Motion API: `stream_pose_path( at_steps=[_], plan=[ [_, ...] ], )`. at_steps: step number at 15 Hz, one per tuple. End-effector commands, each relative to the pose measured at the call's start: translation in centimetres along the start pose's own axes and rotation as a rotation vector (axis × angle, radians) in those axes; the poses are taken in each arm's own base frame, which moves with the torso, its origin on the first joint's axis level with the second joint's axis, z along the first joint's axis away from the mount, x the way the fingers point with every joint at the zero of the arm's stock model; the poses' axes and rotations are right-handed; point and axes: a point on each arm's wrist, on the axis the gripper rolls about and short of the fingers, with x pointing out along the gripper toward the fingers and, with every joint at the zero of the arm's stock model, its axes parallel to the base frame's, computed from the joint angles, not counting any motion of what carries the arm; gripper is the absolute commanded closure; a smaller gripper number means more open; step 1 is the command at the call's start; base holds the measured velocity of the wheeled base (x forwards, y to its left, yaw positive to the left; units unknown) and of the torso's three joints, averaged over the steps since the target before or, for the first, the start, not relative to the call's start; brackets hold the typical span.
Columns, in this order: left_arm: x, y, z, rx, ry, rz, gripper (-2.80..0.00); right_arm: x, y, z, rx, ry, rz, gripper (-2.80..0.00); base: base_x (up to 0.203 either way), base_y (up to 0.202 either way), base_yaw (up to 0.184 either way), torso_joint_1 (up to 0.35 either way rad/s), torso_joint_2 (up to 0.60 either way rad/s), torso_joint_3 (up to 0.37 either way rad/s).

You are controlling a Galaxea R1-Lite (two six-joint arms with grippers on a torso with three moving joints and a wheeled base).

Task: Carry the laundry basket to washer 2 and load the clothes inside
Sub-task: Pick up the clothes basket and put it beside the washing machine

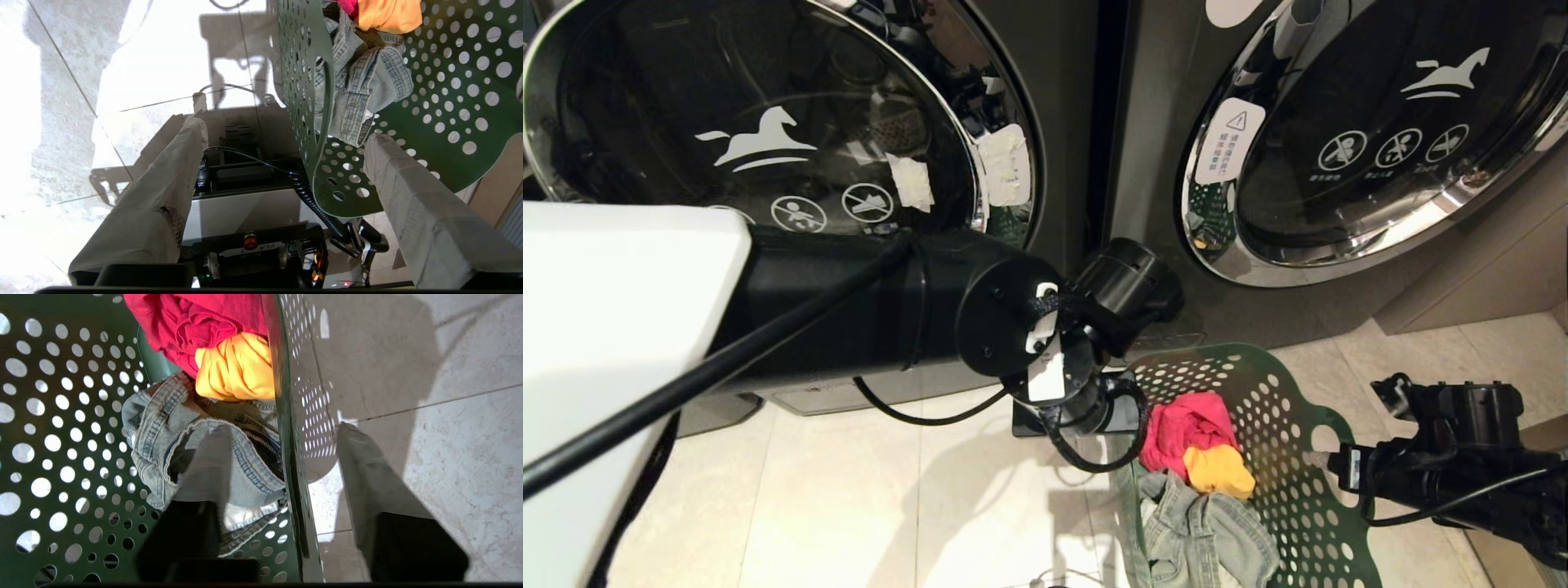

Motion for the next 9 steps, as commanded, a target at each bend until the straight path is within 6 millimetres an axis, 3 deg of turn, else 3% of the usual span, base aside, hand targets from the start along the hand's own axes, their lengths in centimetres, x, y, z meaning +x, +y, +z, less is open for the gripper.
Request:
stream_pose_path(
  at_steps=[1, 5, 9],
  plan=[
    [-0.5, 0.1, 0.1, -0.008, -0.009, -0.004, -2.8, 0.2, 0.0, 0.2, 0.0, -0.007, 0.001, 0.0, 0.0, 0.0, 0.0, 0.0, 0.0, 0.0],
    [-0.5, 0.2, 0.1, -0.011, -0.02, 0.017, -2.8, 1.1, -0.2, 0.0, 0.004, 0.01, -0.007, 0.0, 0.0, 0.0, 0.0, 0.0, 0.0, 0.0],
    [-0.5, 0.3, 0.0, -0.022, -0.016, 0.021, -2.8, 2.8, -0.2, 1.7, 0.004, -0.044, -0.039, 0.0, 0.0, 0.0, 0.0, 0.0, 0.0, 0.0]
  ],
)
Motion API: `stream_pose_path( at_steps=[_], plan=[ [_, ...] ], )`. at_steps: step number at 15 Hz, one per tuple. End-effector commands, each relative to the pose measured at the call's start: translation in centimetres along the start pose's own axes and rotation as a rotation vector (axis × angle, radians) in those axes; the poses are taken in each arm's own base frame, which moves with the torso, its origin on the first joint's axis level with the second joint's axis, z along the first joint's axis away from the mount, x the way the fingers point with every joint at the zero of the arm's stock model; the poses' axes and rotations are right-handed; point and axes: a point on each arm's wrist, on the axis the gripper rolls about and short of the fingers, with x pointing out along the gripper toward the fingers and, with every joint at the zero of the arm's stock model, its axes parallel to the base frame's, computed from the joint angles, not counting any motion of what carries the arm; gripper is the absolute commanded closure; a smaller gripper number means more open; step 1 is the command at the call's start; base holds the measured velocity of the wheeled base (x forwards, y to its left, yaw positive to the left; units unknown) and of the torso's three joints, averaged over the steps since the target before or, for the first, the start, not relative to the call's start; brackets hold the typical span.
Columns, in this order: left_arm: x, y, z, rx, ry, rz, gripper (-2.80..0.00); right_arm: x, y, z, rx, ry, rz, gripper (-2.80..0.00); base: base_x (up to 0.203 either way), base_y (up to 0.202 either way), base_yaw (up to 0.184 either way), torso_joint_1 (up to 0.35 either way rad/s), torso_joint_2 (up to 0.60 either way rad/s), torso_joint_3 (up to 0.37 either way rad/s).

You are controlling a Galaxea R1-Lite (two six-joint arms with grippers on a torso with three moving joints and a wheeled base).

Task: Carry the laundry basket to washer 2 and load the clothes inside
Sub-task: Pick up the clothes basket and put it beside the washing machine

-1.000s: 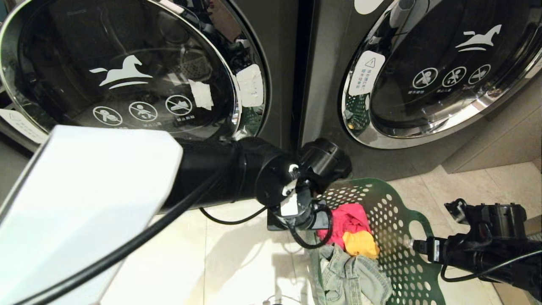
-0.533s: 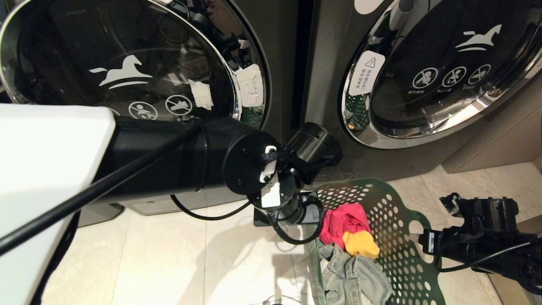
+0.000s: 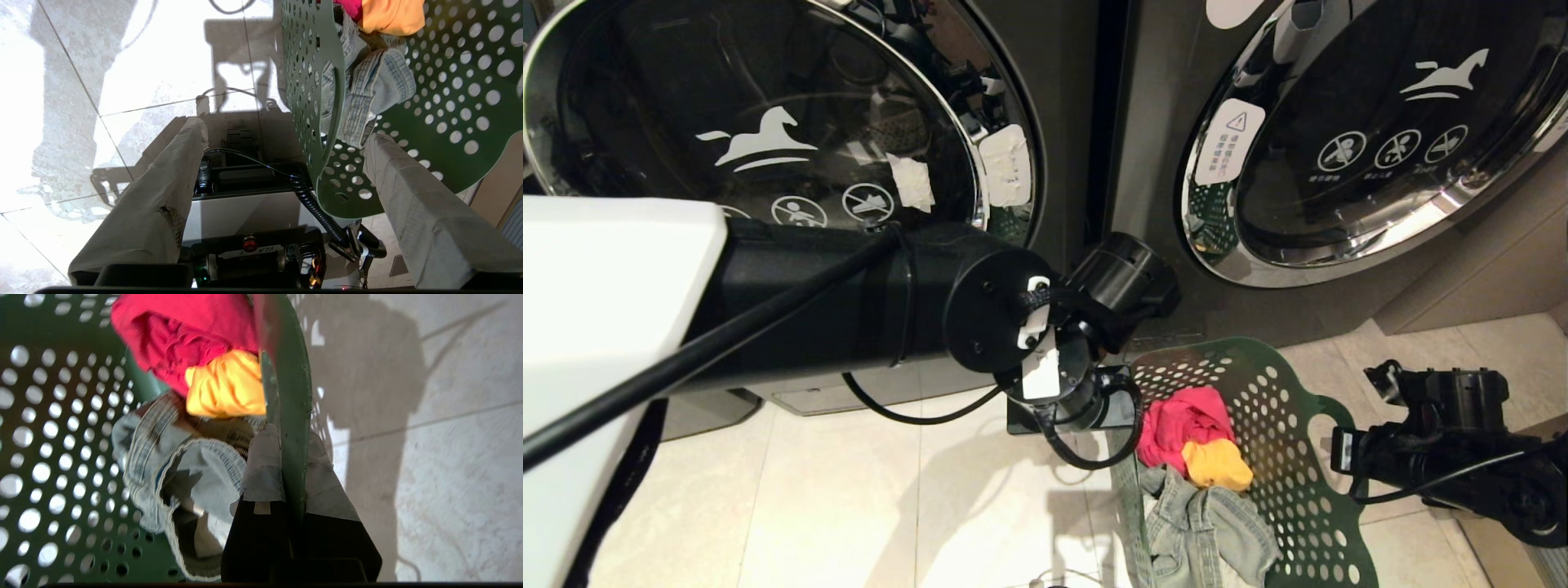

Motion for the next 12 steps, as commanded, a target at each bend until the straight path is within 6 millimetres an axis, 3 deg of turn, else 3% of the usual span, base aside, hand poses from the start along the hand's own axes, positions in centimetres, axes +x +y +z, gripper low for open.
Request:
stream_pose_path(
  at_steps=[1, 8, 12],
  plan=[
    [0.0, 0.0, 0.0, -0.003, 0.002, 0.005, -2.8, 1.7, -0.2, 0.5, 0.001, -0.016, -0.043, 0.0, 0.0, 0.0, 0.0, 0.0, 0.0, 0.0],
    [0.1, 0.0, -0.1, -0.008, 0.004, 0.007, -2.8, 2.8, -0.2, 1.9, 0.001, -0.064, -0.073, 0.0, 0.0, 0.0, 0.0, 0.0, 0.0, 0.0],
    [0.0, 0.1, 0.0, -0.011, 0.002, 0.005, -2.8, 3.3, 0.2, 4.6, -0.019, -0.159, -0.057, 0.0, 0.0, 0.0, 0.0, 0.0, 0.0, 0.0]
  ],
)
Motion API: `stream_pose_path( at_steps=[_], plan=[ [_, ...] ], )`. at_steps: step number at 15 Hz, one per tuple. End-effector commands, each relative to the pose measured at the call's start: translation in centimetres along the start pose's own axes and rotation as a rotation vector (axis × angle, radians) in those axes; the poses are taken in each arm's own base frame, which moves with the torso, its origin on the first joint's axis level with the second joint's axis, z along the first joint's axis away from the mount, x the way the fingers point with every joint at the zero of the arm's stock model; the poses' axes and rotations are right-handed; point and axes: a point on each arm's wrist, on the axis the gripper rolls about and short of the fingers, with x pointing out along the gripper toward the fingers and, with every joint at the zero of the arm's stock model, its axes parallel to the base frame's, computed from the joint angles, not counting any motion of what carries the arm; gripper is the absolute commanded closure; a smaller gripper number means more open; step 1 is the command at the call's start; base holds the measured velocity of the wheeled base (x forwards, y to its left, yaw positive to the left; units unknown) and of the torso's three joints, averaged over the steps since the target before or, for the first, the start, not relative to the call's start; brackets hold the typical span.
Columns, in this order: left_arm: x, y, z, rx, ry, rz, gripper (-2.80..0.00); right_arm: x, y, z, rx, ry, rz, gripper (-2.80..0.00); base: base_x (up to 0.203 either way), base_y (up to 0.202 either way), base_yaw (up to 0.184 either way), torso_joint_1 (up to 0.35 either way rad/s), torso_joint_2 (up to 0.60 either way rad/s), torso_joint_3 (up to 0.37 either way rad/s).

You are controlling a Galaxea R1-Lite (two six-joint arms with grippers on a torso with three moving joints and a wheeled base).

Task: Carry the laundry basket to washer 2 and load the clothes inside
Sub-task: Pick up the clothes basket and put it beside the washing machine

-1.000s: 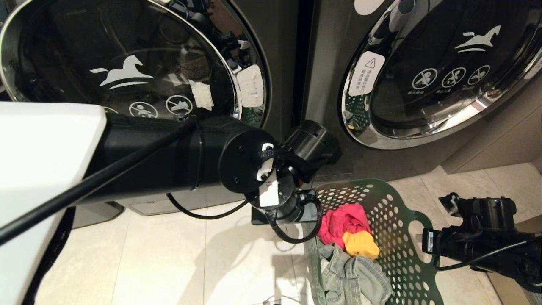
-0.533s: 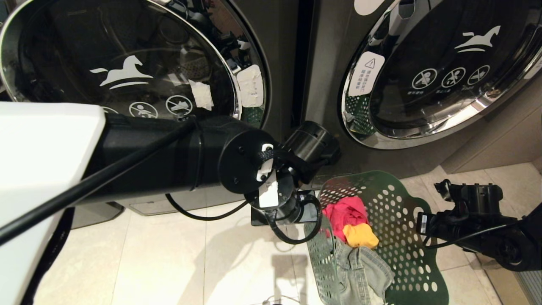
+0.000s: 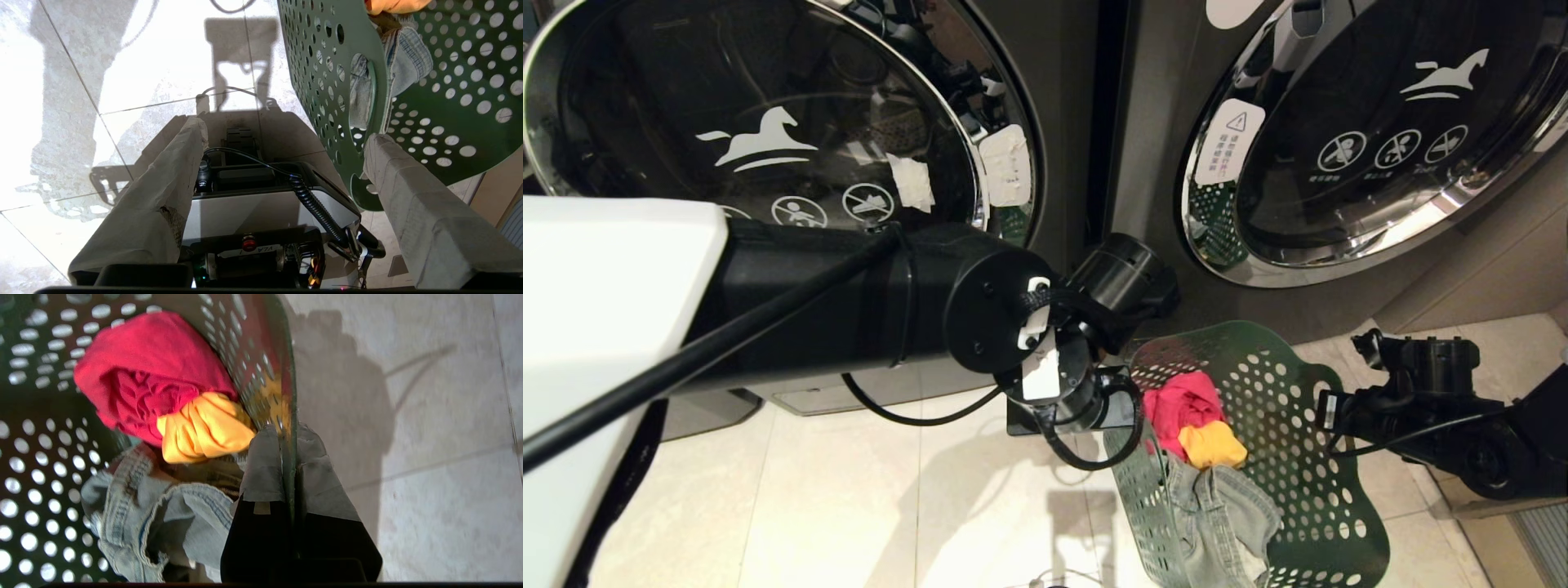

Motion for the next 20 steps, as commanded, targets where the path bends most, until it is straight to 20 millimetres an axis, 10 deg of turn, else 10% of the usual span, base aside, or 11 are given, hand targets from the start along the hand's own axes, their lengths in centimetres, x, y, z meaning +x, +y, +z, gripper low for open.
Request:
stream_pose_path(
  at_steps=[1, 19, 20],
  plan=[
    [0.0, 0.0, 0.0, -0.005, 0.001, 0.003, -2.8, 0.5, 0.3, 1.8, -0.031, -0.067, 0.008, 0.0, 0.0, 0.0, 0.0, 0.0, 0.0, 0.0],
    [0.0, 0.2, -0.2, -0.007, 0.016, 0.017, -2.8, 0.5, 0.1, 1.7, -0.128, -0.067, -0.072, 0.0, 0.0, 0.0, 0.0, 0.0, 0.0, 0.0],
    [0.0, 0.2, -0.2, -0.008, 0.015, 0.016, -2.8, 0.5, 0.1, 1.7, -0.126, -0.067, -0.069, -1.82, 0.0, 0.0, 0.0, 0.0, 0.0, 0.0]
  ],
)
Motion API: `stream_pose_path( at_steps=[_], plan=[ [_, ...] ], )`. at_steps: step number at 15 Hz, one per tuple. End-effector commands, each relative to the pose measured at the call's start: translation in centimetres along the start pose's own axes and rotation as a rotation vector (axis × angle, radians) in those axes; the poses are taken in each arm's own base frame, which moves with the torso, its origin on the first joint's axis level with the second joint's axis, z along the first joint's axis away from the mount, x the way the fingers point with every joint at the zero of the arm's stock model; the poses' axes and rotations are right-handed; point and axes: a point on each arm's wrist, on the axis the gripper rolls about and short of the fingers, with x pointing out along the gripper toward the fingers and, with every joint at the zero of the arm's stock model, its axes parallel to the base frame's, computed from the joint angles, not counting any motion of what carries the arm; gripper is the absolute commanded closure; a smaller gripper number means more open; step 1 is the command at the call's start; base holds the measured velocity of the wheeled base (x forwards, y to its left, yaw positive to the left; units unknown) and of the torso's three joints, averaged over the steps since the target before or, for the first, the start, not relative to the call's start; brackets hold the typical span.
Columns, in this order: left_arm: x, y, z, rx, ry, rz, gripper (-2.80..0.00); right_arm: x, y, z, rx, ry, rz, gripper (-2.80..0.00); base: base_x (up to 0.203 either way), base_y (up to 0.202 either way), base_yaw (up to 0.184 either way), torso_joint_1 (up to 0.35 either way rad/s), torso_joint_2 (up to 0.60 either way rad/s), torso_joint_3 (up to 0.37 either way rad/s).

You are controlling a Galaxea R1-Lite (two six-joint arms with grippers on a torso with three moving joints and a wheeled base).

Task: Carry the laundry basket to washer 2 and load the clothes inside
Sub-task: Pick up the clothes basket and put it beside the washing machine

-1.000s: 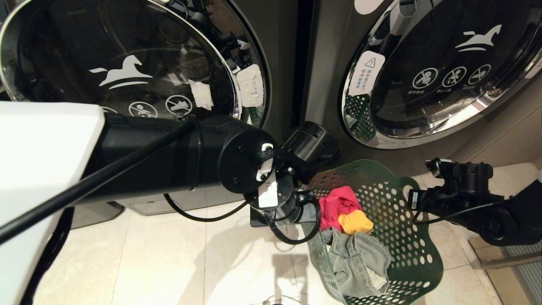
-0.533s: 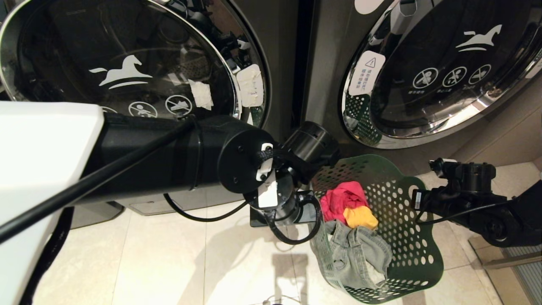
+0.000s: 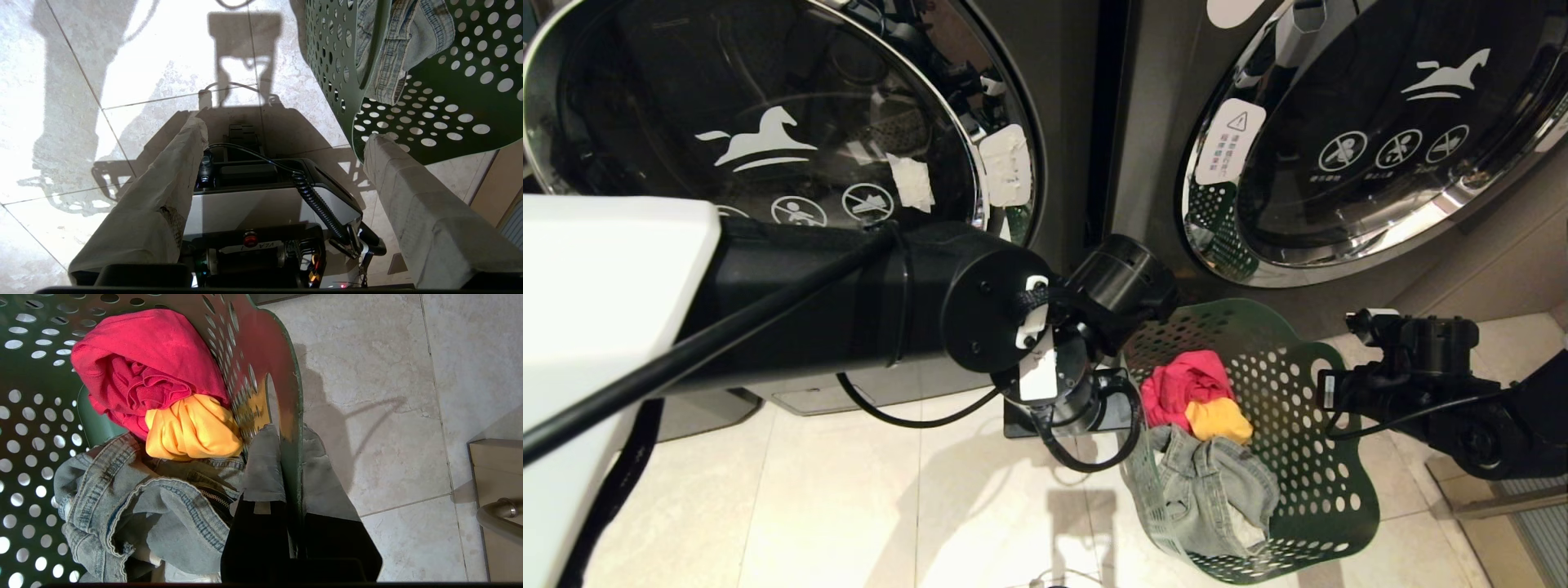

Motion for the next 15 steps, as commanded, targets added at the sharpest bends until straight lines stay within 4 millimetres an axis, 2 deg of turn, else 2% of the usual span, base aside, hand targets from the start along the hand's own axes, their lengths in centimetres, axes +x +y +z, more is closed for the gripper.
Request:
stream_pose_path(
  at_steps=[1, 4, 7, 8, 11, 13, 15],
  plan=[
    [0.1, 0.0, -0.1, -0.003, 0.003, 0.006, -2.8, 0.1, 0.0, -0.1, 0.001, 0.004, 0.003, -2.8, 0.0, 0.0, 0.0, 0.0, 0.0, 0.0],
    [-0.3, 0.1, 0.1, -0.008, -0.003, 0.0, -2.8, -0.8, 0.0, 0.2, 0.001, -0.008, 0.004, -2.8, 0.0, 0.0, 0.0, 0.0, 0.0, 0.0],
    [-0.8, 0.3, 0.2, -0.013, -0.011, -0.006, -2.8, -3.6, -0.1, 1.3, 0.003, -0.053, 0.009, -2.8, 0.0, 0.0, 0.0, 0.0, 0.0, 0.0],
    [-0.8, 0.3, 0.2, -0.013, -0.011, -0.006, 0.0, -4.4, -0.1, 1.3, 0.002, -0.057, 0.011, -2.8, 0.0, 0.0, 0.0, 0.0, 0.0, 0.0],
    [-1.5, 1.1, 0.5, -0.032, -0.026, 0.005, 0.0, -7.7, -0.3, 2.1, 0.006, -0.11, 0.013, -2.8, 0.0, 0.0, 0.0, 0.0, 0.0, 0.0],
    [-3.5, 2.5, 1.0, -0.066, -0.052, -0.002, 0.0, -10.4, -0.5, 2.9, 0.008, -0.152, 0.014, -2.8, 0.0, 0.0, 0.0, 0.0, 0.0, 0.0],
    [-5.8, 4.9, 1.4, -0.106, -0.079, 0.003, 0.0, -13.6, -0.3, 3.8, -0.001, -0.185, 0.028, -2.8, 0.0, 0.0, 0.0, 0.0, 0.0, 0.0]
  ],
)
